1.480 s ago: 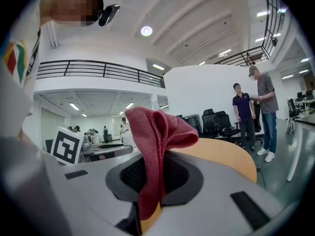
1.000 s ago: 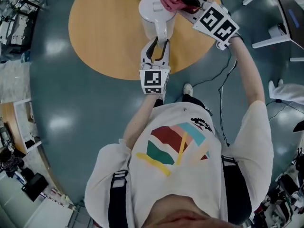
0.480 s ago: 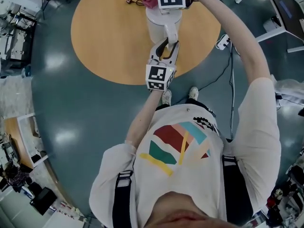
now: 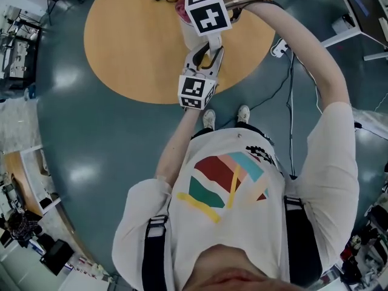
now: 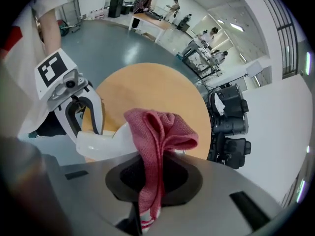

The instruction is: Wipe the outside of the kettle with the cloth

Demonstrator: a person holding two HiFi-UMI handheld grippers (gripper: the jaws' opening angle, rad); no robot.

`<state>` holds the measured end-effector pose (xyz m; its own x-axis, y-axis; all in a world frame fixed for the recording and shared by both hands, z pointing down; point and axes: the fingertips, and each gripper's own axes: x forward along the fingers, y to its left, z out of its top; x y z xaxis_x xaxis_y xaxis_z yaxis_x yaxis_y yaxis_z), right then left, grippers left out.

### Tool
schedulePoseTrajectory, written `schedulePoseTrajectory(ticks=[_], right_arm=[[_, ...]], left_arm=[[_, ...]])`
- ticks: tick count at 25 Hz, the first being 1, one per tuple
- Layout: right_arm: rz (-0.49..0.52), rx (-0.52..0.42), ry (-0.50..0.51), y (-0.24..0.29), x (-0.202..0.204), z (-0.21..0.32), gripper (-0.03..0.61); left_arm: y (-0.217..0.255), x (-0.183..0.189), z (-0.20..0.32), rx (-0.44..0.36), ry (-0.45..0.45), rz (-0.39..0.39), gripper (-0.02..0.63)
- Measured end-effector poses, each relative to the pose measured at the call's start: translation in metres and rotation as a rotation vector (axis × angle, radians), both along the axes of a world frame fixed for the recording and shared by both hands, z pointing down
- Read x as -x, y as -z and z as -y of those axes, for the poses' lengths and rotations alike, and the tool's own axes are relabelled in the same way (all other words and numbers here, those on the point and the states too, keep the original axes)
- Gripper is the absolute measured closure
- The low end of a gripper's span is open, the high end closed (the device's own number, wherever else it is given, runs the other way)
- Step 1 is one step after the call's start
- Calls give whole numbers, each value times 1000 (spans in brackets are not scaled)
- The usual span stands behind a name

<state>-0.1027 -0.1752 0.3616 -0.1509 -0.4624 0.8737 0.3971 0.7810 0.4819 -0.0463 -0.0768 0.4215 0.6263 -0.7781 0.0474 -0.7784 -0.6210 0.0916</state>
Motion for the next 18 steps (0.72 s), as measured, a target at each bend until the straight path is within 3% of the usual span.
schedulePoseTrajectory(ticks=[5, 9, 12, 18], right_arm=[[15, 49, 12, -1, -2, -25, 532], [32, 24, 24, -1, -1, -39, 532], [73, 4, 11, -4, -12, -36, 532], [126, -22, 12, -4, -19, -54, 532]], left_arm=[[0, 1, 2, 16, -8, 6, 446], [2, 9, -8, 2, -9, -14, 437], [-4, 10, -12, 80, -21, -142, 197], [-22, 40, -31, 126, 80, -95, 193]])
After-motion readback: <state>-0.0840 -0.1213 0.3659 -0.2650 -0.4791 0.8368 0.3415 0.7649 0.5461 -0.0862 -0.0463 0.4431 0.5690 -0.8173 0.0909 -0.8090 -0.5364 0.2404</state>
